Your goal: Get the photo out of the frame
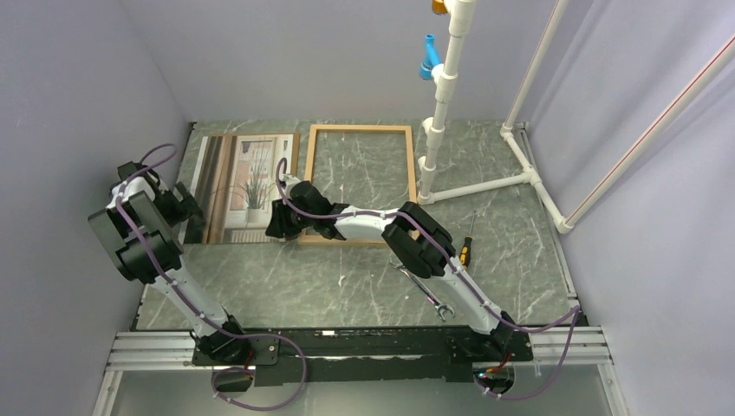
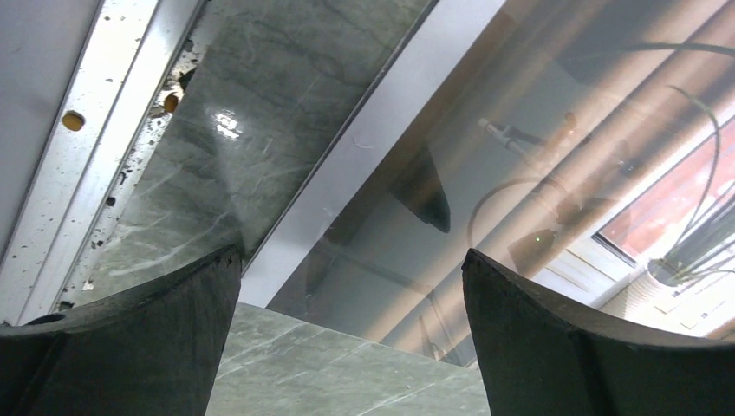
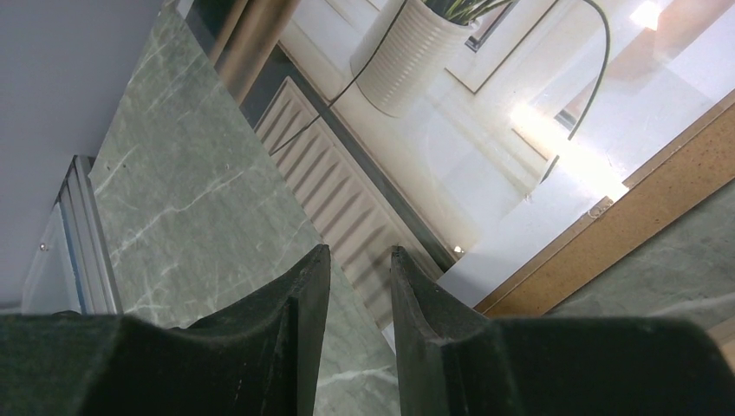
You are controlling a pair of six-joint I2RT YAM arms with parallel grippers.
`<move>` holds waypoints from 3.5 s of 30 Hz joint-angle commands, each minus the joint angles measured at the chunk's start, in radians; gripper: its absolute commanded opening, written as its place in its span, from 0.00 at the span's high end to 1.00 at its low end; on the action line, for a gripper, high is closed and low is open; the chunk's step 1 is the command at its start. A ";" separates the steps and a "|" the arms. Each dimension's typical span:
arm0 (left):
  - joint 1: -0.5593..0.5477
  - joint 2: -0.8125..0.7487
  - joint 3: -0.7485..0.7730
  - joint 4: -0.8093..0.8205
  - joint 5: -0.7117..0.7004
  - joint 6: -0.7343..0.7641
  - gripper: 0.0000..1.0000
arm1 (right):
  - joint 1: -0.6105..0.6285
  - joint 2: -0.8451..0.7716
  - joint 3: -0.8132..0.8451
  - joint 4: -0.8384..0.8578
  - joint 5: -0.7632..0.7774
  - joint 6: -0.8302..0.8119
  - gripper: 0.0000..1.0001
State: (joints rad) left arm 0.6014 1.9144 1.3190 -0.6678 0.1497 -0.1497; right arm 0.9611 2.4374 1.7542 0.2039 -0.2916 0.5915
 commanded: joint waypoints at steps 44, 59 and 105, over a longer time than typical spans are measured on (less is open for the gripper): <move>-0.007 -0.081 0.013 0.009 0.089 -0.015 0.04 | -0.006 -0.073 -0.028 -0.241 0.245 -0.090 0.64; -0.036 -0.084 0.012 0.011 -0.061 0.002 0.01 | -0.005 -0.043 0.003 -0.233 0.153 -0.104 0.63; -0.028 0.015 0.052 -0.040 -0.038 0.019 0.01 | -0.006 -0.056 -0.014 -0.209 0.106 -0.101 0.61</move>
State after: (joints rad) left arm 0.5682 1.9148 1.3396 -0.6945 0.0826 -0.1425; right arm 0.9577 2.3791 1.7493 0.0540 -0.1673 0.5045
